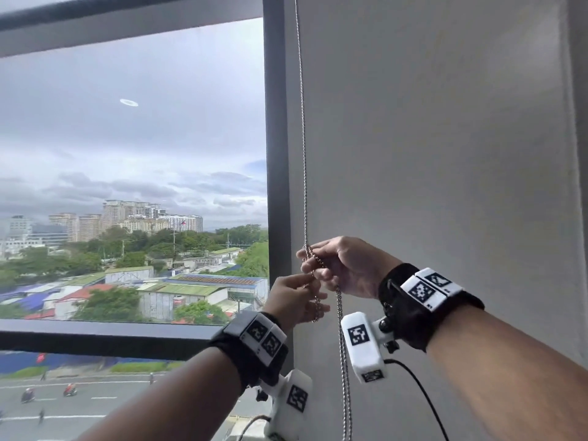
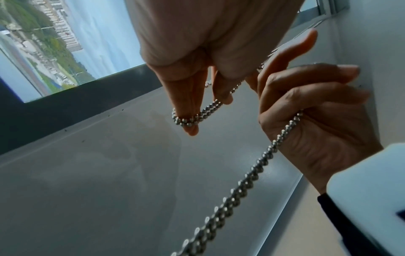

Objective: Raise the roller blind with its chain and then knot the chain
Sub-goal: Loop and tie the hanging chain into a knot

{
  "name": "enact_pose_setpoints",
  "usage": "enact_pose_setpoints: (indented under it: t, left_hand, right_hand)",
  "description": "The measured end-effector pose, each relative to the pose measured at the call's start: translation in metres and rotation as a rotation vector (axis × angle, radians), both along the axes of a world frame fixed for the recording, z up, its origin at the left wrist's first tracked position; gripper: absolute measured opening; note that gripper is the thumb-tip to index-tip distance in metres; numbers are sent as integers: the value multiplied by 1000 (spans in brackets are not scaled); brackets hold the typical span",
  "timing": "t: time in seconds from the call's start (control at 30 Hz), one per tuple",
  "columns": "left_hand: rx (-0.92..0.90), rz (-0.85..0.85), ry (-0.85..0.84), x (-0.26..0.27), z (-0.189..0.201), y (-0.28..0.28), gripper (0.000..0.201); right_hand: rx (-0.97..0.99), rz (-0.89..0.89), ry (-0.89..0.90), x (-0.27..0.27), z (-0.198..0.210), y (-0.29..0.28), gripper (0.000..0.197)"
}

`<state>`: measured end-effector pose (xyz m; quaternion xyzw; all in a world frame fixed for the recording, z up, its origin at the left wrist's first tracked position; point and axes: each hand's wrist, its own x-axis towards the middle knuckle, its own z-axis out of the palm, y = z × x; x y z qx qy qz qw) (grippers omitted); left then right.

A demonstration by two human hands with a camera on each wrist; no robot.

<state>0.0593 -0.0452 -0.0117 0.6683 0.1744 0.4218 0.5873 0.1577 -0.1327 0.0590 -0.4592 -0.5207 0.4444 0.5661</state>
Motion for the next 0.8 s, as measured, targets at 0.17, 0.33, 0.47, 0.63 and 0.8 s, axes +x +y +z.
enact_pose_setpoints:
  t: [0.17,0.33,0.47,0.63,0.8]
  left_hand:
    - [-4,32,-73,-5,12,-3,55]
    - [-85,-4,-26,-11,33,0,41]
    - [-1,57,-29,-19,41,0,35]
    - [242,259,-43,-22,41,10,35]
    - [213,85,-180,-21,38,1,40]
  right_hand:
    - [7,0,-77,-2,6,-4,13]
    - [52,-18,-147,-1,11,-9,11]
    - [88,-98,-168,3,12,-8,9]
    - [120,-212,-125,1,10,-4,7]
    - [163,-328,-111,0,6,2,12]
